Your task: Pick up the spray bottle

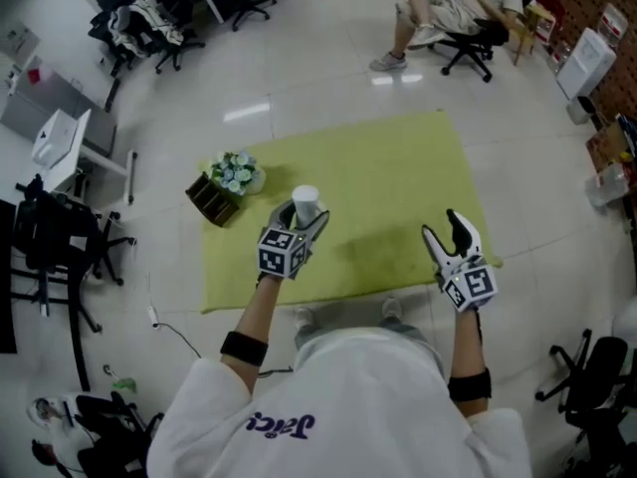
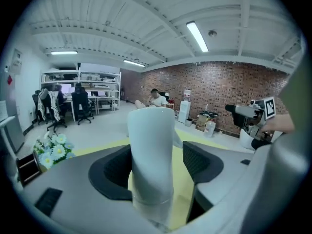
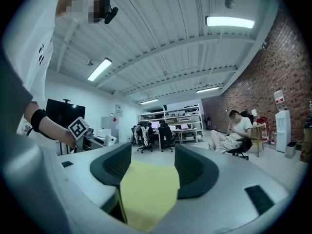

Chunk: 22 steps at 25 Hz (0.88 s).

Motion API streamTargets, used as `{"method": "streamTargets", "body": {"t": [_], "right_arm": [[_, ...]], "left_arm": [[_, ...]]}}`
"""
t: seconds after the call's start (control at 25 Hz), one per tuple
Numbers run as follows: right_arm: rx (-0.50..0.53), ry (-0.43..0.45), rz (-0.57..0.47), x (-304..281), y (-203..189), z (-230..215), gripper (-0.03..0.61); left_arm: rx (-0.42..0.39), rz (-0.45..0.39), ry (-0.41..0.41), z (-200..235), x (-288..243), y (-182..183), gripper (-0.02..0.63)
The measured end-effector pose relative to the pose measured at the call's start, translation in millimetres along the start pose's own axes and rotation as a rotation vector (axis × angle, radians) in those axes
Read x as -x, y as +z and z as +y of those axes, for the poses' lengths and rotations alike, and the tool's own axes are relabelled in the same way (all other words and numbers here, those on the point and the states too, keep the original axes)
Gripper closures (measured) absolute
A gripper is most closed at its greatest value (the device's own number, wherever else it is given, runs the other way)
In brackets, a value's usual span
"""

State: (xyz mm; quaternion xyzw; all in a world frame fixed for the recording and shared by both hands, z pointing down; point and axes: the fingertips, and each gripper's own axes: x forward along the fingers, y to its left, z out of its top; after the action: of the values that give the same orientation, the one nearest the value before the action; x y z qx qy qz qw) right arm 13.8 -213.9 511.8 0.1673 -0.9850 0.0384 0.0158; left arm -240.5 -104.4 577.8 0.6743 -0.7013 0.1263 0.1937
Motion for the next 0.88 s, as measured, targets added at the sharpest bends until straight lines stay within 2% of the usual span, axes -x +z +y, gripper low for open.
{"method": "streamTargets", "body": {"t": [0.16,0.32,0.56,0.88], "right_arm": [[0.007,0.069,0.003,-29.8,2.3,18.9,0.29],[0.003,0.119,-0.008,-54.0,5.1,37.2,0.318],[0.051,0.193,-0.04,-87.9,13.1,74.4,0.321],[0.05,0.187,-0.052,-102.5,18.0,100.1,0.322]], "left_arm": [[-0.01,-0.062,0.096,16.4,38.7,0.1,0.281],[0.05,-0.131,0.165,29.9,75.6,-0.8,0.281],[0.074,-0.201,0.268,42.4,121.7,-7.8,0.281],[0.1,-0.275,0.345,56.2,165.0,-11.4,0.281]]}}
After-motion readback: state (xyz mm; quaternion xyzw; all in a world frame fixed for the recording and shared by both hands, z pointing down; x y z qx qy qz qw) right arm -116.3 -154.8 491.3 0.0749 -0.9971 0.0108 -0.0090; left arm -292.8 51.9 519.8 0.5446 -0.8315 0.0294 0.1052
